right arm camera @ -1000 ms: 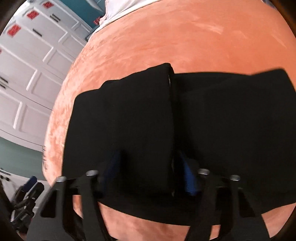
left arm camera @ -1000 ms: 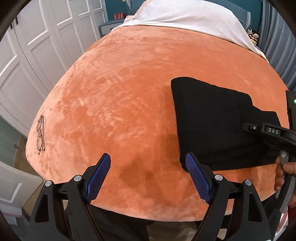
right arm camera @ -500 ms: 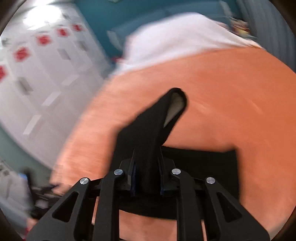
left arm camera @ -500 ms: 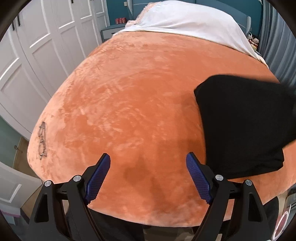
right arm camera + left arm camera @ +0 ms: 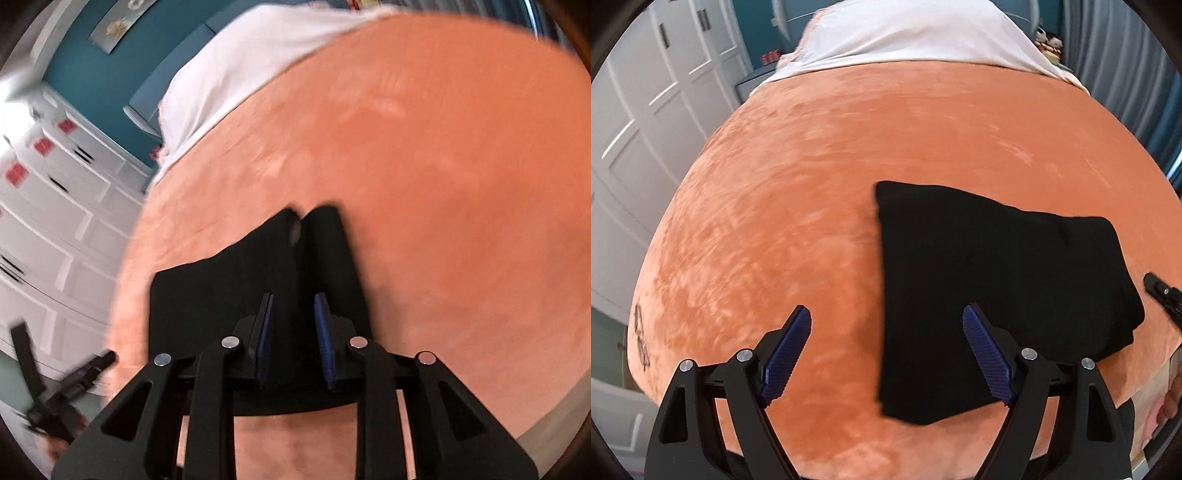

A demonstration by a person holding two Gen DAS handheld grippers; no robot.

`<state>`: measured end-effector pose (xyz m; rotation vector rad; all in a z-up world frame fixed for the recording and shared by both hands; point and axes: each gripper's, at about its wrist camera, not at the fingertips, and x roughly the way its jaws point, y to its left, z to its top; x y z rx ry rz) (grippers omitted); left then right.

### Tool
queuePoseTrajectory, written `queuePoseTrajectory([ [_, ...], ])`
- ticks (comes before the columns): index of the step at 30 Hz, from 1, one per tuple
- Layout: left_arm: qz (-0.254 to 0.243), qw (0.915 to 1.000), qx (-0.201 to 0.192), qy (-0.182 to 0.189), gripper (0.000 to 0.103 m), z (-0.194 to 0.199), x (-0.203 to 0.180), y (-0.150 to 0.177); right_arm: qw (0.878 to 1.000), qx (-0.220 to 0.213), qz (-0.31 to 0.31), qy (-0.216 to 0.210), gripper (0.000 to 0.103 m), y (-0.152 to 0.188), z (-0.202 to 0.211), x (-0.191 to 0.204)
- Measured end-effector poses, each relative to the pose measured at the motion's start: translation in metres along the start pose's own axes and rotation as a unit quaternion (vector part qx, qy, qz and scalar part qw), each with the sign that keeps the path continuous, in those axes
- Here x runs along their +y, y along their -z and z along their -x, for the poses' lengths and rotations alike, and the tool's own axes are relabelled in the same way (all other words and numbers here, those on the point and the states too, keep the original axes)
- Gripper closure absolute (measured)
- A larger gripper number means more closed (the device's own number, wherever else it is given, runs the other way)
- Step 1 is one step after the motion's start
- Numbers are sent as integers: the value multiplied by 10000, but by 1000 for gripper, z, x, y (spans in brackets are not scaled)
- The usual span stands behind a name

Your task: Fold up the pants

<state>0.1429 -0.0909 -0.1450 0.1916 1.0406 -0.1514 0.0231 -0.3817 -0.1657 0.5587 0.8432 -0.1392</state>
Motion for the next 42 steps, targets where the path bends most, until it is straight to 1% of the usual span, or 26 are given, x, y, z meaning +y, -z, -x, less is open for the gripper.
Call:
queuePoseTrajectory([
  [1, -60, 10000, 53, 19, 21, -4, -9, 0, 9991, -32, 332, 275, 83, -6, -3, 1],
  [2, -100, 9999, 99, 29, 21, -8, -14, 1, 9976, -54, 565, 385, 83, -10, -7, 3],
  [5, -288, 9992, 293, -23, 21, -21, -33, 9, 9938, 110, 1012, 439, 83, -17, -23, -2],
  [7, -410, 9982, 396, -158, 21, -29, -39, 13, 9912, 350, 1254, 241, 83, -14, -33, 3],
  [9, -542, 9964, 547, -364, 21, -40, -43, 18, 9876, 573, 1448, -191, 83, -10, -42, 15],
  [10, -558, 9959, 594, -400, 21, -44, -43, 20, 9851, 678, 1457, -610, 83, -8, -42, 21],
  [12, -557, 9950, 712, -429, 19, -53, -41, 25, 9812, 797, 1439, -1014, 83, -6, -43, 28],
  [13, -544, 9948, 731, -447, 16, -56, -40, 26, 9803, 835, 1469, -1025, 82, -6, -45, 28],
  [16, -549, 9948, 711, -470, 14, -60, -40, 26, 9832, 961, 1322, -814, 82, -7, -60, 16],
  [19, -602, 9939, 702, -593, 5, -64, -40, 24, 9833, 1154, 931, -1057, 82, -8, -68, 3],
  [23, -500, 9947, 707, -550, 5, -66, -37, 25, 9761, 1405, 1031, -1296, 80, -8, -79, 14],
  [24, -463, 9948, 724, -541, 5, -67, -36, 25, 9763, 1420, 1074, -1233, 81, -8, -84, 16],
  [25, -436, 9949, 735, -532, 5, -66, -35, 24, 9767, 1439, 1032, -1212, 87, -11, -87, 17],
  [26, -393, 9951, 740, -518, 5, -65, -33, 23, 9768, 1421, 958, -1281, 95, -14, -84, 17],
  [29, -349, 9968, 591, -419, 5, -52, -31, 18, 9796, 758, 747, -1704, 96, -34, -31, 18],
  [31, -451, 9966, 566, -392, 5, -50, -32, 18, 9840, 505, 625, -1590, 96, -33, -15, 4],
  [32, -509, 9963, 590, -358, 5, -54, -34, 19, 9885, 749, 654, -1141, 96, -24, -33, -11],
  [33, -579, 9953, 689, -349, 5, -62, -38, 21, 9876, 1185, 621, -819, 96, -12, -60, -25],
  [34, -620, 9947, 751, -322, 5, -70, -41, 24, 9862, 1267, 154, -1057, 95, -4, -72, -44],
  [35, -619, 9948, 713, -392, 5, -72, -42, 25, 9838, 1176, -178, -1339, 95, -6, -67, -50],
  [36, -620, 9950, 625, -472, 5, -70, -44, 25, 9843, 1030, -301, -1404, 95, -12, -53, -50],
  [37, -644, 9948, 612, -496, 5, -68, -44, 22, 9904, 785, -185, -1121, 94, -17, -40, -47],
  [38, -660, 9946, 609, -521, 5, -67, -44, 22, 9975, 366, 59, -606, 94, -22, -19, -40],
  [39, -641, 9950, 586, -501, 5, -64, -42, 22, 9991, 91, 157, -377, 94, -26, -3, -35],
  [40, -605, 9955, 566, -464, 5, -63, -41, 23, 9993, -109, 150, -338, 94, -30, 10, -30],
  [42, -481, 9963, 614, -373, 5, -62, -36, 25, 9955, -104, 170, -925, 94, -36, 21, -8],
])
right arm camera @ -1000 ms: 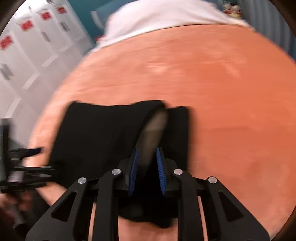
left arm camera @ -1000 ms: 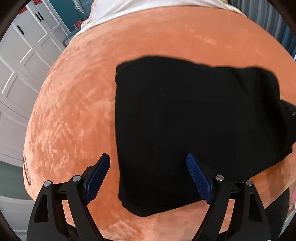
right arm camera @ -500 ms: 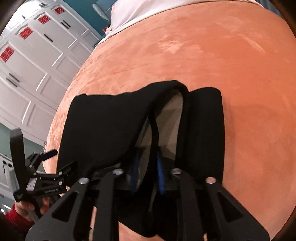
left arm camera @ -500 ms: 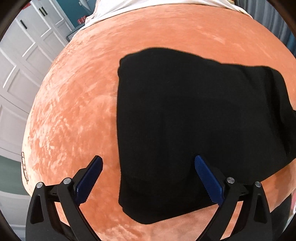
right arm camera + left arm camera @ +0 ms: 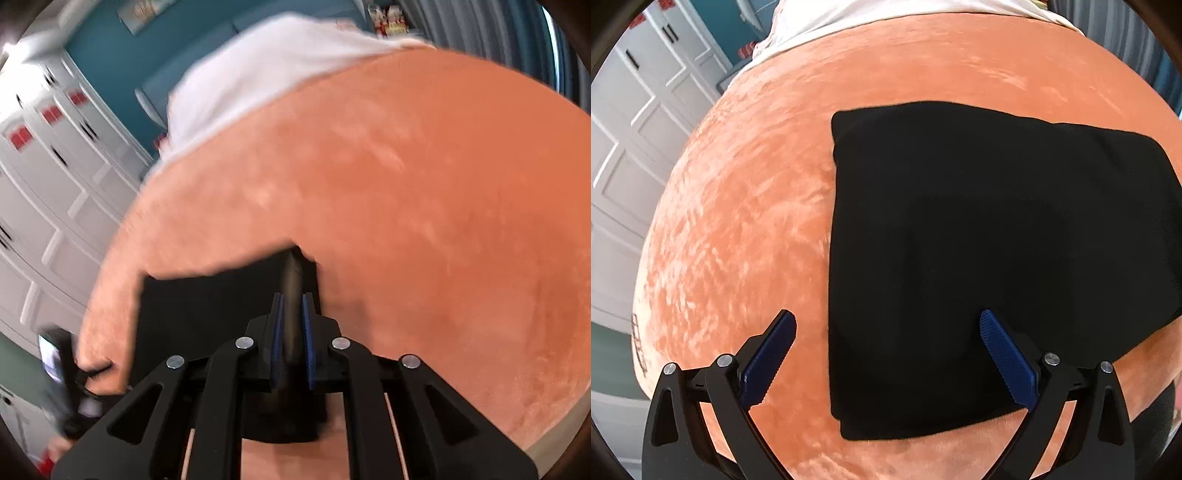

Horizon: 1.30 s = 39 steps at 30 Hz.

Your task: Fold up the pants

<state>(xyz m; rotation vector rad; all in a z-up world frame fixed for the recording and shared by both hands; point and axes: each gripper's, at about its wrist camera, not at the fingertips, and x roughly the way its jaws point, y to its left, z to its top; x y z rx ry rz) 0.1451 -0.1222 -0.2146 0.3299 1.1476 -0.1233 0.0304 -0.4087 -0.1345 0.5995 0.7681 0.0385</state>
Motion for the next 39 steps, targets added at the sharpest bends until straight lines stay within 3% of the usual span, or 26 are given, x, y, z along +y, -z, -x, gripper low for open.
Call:
queuePoseTrajectory([
  [3, 188, 9997, 48, 145, 5, 1, 3, 4, 9949, 623, 715, -349, 95, 5, -39, 42],
  [5, 186, 9997, 42, 150, 5, 0, 5, 7, 9907, 1078, 804, 215, 97, 12, -86, 27],
  [6, 192, 9997, 41, 169, 5, 1, 6, 7, 9879, 1304, 588, 605, 101, 15, -113, 1],
  [8, 235, 9993, 31, 286, 5, 3, 11, 7, 9928, 1134, -339, 200, 103, 9, -108, -21],
  [9, 256, 9992, -21, 302, 5, 5, 17, 8, 9947, 865, -340, 441, 103, 1, -94, -9],
  [10, 261, 9993, -68, 270, 5, 7, 23, 9, 9962, 611, 57, 616, 99, -7, -82, 15],
  [12, 328, 9984, -78, 453, 5, 9, 34, 13, 9953, 755, 605, 55, 100, -15, -83, 62],
  [15, 407, 9980, -85, 476, 5, 12, 45, 20, 9820, 1252, 1346, -441, 100, -13, -116, 130],
  [18, 489, 9977, -55, 476, 5, 14, 56, 27, 9608, 1825, 2051, -398, 100, 3, -190, 189],
  [22, 521, 9977, -4, 431, 5, 5, 67, 36, 9516, 2357, 1974, 61, 103, 19, -281, 211],
  [24, 602, 9975, 45, 354, 5, -2, 73, 38, 9486, 2272, 2203, -46, 103, 34, -300, 218],
  [26, 675, 9965, 81, 492, 5, -6, 79, 39, 9484, 2373, 2097, -142, 103, 31, -304, 229],
  [29, 750, 9944, 111, 730, 5, -11, 87, 39, 9597, 1950, 1960, -508, 100, 20, -278, 240],
  [31, 745, 9940, 115, 793, 5, -15, 89, 40, 9513, 2211, 2147, -75, 103, 33, -297, 229],
  [33, 750, 9939, 143, 802, 5, -16, 88, 40, 9593, 2230, 1693, -361, 103, 31, -297, 214],
  [34, 736, 9940, 132, 796, 5, -14, 88, 40, 9675, 2062, 1393, -442, 103, 22, -279, 208],
  [36, 666, 9956, 2, 663, 5, -3, 90, 37, 9790, 1484, 1362, -314, 98, 10, -236, 199],
  [37, 625, 9963, -114, 581, 5, 5, 91, 34, 9841, 1152, 1339, -201, 97, 7, -205, 186],
  [39, 606, 9963, -326, 511, 5, 17, 93, 29, 9896, 905, 1110, 157, 97, 10, -168, 154],
])
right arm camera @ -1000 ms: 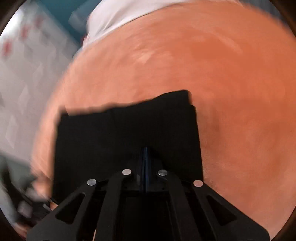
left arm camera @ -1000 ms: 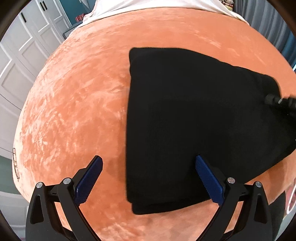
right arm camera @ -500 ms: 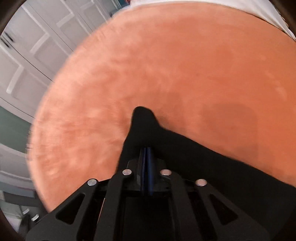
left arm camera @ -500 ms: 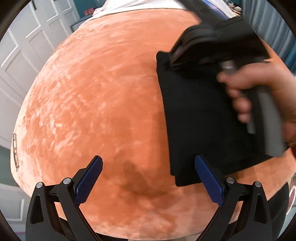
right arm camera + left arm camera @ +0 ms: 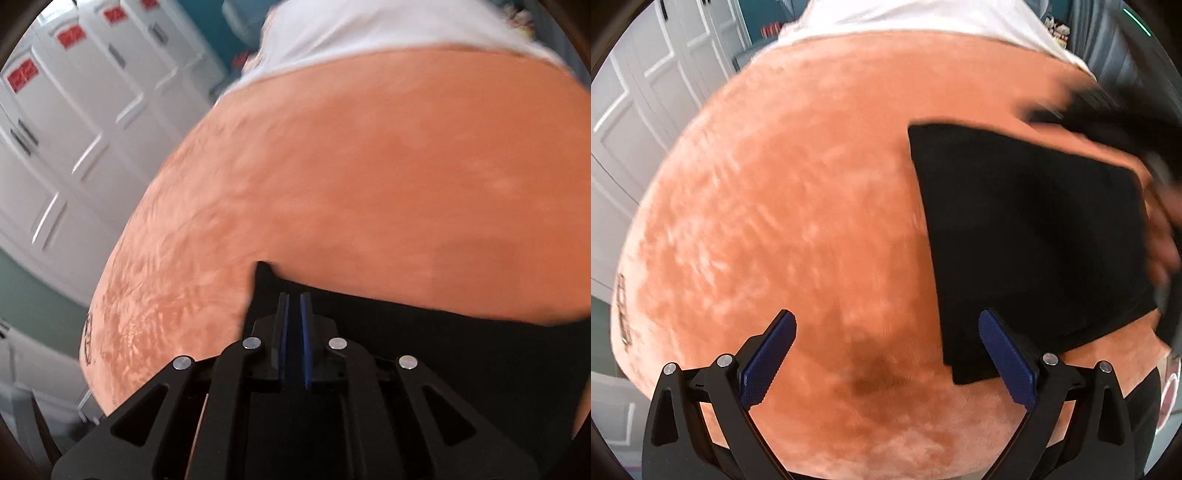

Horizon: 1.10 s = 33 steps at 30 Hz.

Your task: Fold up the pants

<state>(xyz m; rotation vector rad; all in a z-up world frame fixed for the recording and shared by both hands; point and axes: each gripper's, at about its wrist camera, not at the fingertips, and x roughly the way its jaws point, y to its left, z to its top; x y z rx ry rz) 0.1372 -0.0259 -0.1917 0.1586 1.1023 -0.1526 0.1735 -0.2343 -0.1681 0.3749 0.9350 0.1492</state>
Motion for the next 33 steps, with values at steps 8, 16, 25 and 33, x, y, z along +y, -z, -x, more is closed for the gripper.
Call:
queuePoseTrajectory([
  [8, -263, 9995, -93, -136, 5, 3, -46, -10, 9839, -383, -1677, 481, 97, 86, 86, -122],
  [16, -670, 9966, -71, -479, 5, 8, -100, -10, 9893, -202, -889, 1141, 103, 101, 97, -114],
  [25, -895, 9932, -16, -743, 5, 2, -119, -8, 9956, -257, -91, 891, 97, 21, 64, -80],
  [33, -883, 9925, 141, -831, 5, -10, -115, -5, 9901, -49, -270, 1379, 90, 13, 55, -107],
])
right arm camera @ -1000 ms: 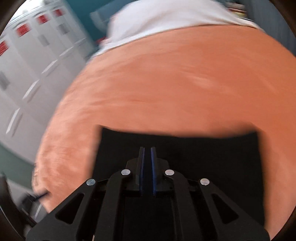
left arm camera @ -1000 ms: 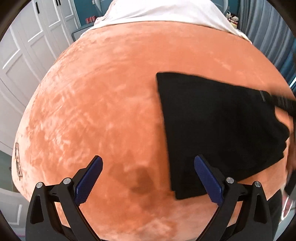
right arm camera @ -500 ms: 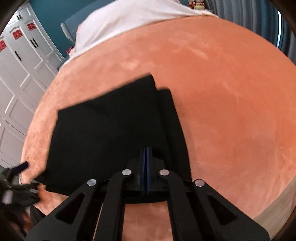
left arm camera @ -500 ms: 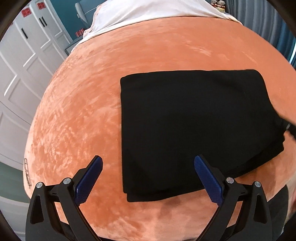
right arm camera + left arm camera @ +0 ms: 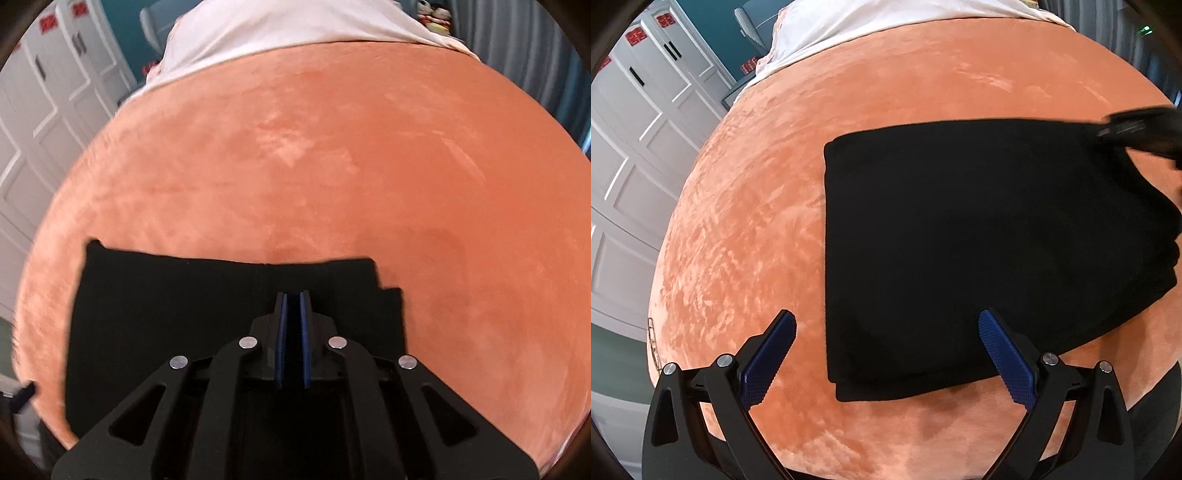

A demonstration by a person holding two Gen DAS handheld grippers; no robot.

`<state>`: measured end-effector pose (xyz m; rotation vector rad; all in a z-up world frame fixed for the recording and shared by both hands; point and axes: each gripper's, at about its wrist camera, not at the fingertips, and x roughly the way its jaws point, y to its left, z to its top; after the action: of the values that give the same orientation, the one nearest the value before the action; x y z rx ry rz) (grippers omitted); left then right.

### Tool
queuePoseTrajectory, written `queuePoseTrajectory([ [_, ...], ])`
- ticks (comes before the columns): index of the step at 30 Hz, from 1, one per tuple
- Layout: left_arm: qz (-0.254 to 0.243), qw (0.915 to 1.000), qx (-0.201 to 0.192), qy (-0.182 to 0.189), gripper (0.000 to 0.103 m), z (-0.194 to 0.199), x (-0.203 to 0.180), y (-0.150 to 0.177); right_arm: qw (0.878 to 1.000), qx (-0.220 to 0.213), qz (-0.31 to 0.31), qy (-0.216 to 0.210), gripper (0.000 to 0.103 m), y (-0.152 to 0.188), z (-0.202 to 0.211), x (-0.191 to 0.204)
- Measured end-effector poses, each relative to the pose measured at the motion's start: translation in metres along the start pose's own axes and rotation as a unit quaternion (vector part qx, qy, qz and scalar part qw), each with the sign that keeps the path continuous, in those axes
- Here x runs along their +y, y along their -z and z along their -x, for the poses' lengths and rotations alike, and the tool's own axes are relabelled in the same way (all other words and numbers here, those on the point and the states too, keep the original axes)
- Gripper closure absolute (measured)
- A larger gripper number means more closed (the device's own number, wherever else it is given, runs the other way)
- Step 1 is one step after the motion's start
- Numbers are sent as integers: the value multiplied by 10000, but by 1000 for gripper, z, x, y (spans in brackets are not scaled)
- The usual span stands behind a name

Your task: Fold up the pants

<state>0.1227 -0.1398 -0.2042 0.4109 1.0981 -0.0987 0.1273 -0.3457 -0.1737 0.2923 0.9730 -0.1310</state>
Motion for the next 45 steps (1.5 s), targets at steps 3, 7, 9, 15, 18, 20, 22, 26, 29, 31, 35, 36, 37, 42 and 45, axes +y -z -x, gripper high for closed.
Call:
queuePoseTrajectory([
  [3, 68, 9999, 64, 114, 5, -6, 2, 0, 9989, -407, -215, 6, 32, 19, 34, -15],
  [7, 182, 9991, 153, 356, 5, -9, 7, -2, 9986, -267, -449, 45, 32, 49, 47, -38],
  [9, 412, 9957, 232, 800, 5, -11, 16, -2, 9982, -168, -577, -17, 32, 57, 47, -44],
  [15, 1866, 9564, 781, 2106, 5, -52, 69, 8, 9858, 486, -1369, -838, 27, 89, 14, -68],
  [18, 2187, 9352, 769, 2678, 5, -76, 79, 17, 9757, 435, -1785, -1195, 23, 98, 2, -72],
  [20, 1875, 9430, 627, 2678, 18, -68, 72, 12, 9767, 420, -1691, -1256, 49, 98, 0, -64],
  [22, 1796, 9397, 566, 2854, 58, -60, 72, 7, 9732, 497, -1783, -1363, 63, 96, -1, -56],
  [26, 1949, 9237, 134, 3297, 84, -27, 112, -6, 9747, 219, -1564, -1582, 68, 75, 34, -30],
  [29, 1818, 9303, -150, 3181, 84, -2, 148, -5, 9767, 6, -1122, -1827, 68, 61, 62, 5],
  [31, 1696, 9459, -212, 2759, 80, 7, 168, 7, 9737, 86, -939, -2075, 68, 63, 66, 30],
  [35, 1679, 9601, 558, 2166, 64, -29, 176, 47, 9845, 871, -655, -1371, 44, 102, 5, 52],
  [36, 1708, 9621, 697, 2007, 61, -37, 175, 60, 9866, 940, -813, -1053, 42, 114, -3, 47],
  [37, 1699, 9650, 567, 1913, 61, -33, 175, 66, 9821, 785, -1141, -1278, 43, 120, 1, 39],
  [42, 1176, 9866, -629, 944, 41, 37, 166, 48, 9887, 67, -1138, -975, 61, 103, 56, 31],
  [45, 919, 9875, -1058, 727, 15, 53, 153, 28, 9971, -416, -529, -344, 75, 71, 74, 39],
])
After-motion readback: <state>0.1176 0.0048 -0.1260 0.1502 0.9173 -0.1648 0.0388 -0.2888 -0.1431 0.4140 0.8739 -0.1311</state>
